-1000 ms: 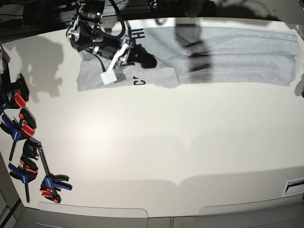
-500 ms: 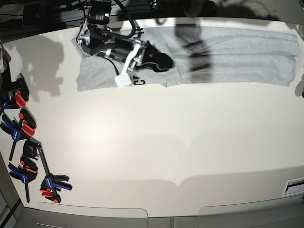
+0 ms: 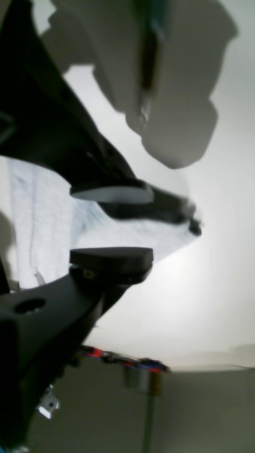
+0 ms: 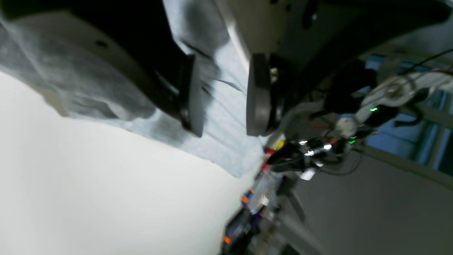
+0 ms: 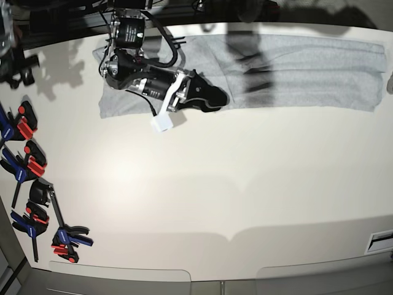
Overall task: Fold the T-shirt properly
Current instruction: 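Grasp the sleeve end with the right gripper and fold it inward, then release the right gripper and pinch the strip end with the left gripper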
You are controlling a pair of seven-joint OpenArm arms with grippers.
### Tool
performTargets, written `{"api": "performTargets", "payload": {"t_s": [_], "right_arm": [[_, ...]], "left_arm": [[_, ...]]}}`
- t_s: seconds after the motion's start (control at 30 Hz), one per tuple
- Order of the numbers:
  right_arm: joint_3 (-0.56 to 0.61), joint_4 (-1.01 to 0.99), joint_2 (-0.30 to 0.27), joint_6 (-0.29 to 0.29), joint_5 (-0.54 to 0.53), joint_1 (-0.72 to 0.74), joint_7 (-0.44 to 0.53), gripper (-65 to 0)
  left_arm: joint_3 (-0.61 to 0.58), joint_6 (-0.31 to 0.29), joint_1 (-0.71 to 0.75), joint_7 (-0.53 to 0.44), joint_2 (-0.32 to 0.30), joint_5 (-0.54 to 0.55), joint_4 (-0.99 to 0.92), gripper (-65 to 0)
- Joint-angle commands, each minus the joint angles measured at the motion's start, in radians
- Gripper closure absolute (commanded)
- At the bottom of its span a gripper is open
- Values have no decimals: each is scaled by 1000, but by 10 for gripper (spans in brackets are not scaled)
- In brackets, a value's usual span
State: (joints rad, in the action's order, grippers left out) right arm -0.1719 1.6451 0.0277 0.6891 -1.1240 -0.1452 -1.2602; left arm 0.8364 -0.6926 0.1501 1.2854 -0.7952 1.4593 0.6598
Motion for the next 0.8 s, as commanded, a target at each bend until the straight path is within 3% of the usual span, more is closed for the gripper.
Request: {"api": "performTargets", "payload": {"t_s": [0.0,0.1,0.17,0.43,0.6,0.77], "right_arm": [[1,17,0,9,-23,12,25,-196],[1,17,0,9,-1,12,30,-196],[1,17,0,9,-2,12,33,-196],[1,17,0,9,-2,13,49,-196],[1,17,0,9,-2,20,50,-196],[1,17,0,9,-2,35,49,-196]], "left_arm": [[35,-6,13,-3,-23,24,15,-217],[90,-6,66,-4,8,24,15,-300],[93,-6,95,-12,31,24,15,-321],[92,-6,109,-83,126,24,15,-322],[92,-6,110,-161,158,-38,50,-322],[91,-6,108,-157,166,-58,107,-322]]}}
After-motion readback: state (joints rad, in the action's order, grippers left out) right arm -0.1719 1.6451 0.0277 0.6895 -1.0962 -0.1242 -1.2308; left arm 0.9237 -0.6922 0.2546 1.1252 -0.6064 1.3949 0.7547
